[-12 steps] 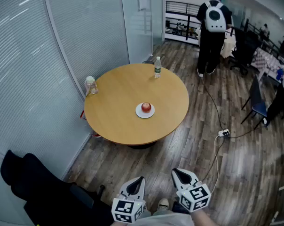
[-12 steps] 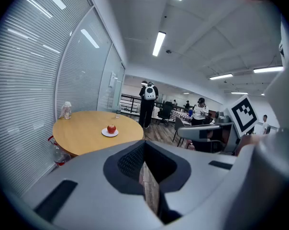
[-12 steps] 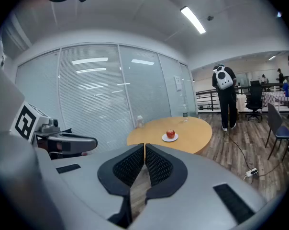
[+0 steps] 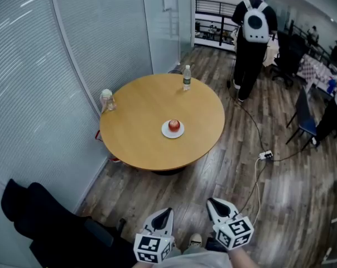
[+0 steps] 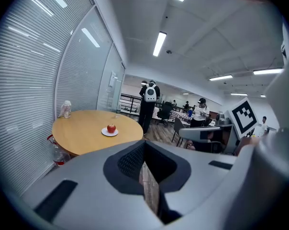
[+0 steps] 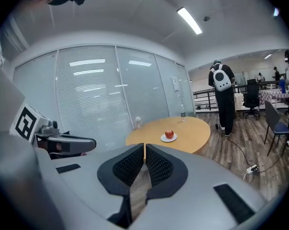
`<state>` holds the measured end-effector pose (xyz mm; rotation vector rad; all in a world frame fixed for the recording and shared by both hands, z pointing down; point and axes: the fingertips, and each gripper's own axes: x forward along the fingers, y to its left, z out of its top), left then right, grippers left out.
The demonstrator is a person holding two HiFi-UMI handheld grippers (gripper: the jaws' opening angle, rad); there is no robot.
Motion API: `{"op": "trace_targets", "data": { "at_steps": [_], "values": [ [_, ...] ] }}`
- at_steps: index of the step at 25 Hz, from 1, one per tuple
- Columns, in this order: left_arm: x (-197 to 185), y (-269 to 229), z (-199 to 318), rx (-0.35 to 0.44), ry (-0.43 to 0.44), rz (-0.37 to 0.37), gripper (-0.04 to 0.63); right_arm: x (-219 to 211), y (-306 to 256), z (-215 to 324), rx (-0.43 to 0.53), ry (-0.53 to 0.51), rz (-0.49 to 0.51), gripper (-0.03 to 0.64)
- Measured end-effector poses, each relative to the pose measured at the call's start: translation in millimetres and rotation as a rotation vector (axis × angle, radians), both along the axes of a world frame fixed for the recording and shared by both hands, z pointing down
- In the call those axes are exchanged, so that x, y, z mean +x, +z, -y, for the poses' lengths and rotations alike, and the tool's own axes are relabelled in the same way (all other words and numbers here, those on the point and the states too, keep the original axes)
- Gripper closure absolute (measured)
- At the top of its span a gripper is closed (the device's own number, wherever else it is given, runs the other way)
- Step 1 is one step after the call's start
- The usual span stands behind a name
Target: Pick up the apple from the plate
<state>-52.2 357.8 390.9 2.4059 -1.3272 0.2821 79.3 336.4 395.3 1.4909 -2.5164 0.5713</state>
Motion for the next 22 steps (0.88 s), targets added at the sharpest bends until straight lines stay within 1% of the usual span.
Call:
{"op": "trace_targets", "data": {
  "at_steps": [3, 6, 11, 16, 19, 22],
  "values": [
    [-3.0, -0.1, -0.2, 0.000, 0.004, -0.003, 0.593, -0.5, -3.3, 1.6, 0.002, 0.011, 0.033, 0.580],
    [-10.6, -0.9, -1.7, -0.001, 0.006, -0.008, 0.592, -2.9, -4.3, 1.1, -0.001, 0.030, 0.022, 0.580],
    [-30.4, 2.7, -5.1, -0.001, 0.023, -0.011, 0.594, -18.9, -3.4, -2.3, -0.001, 0.053, 0.012, 0.580],
    [-48.5, -0.7, -2.4, -0.011, 0.042, -0.003, 0.594, -35.7, -8.6, -2.9, -0.003, 0.076, 0.029, 0.580],
    [-51.4, 1.2, 4.3, -0.010, 0.053, 0.000, 0.594, -38.1, -7.7, 4.0, 0.001, 0.081, 0.029, 0.580],
    [-52.4, 7.2, 21.6, -0.011, 0.052, 0.006, 0.592, -36.4, -2.2, 21.8, 0.000, 0.087, 0.035, 0.580]
  ]
}}
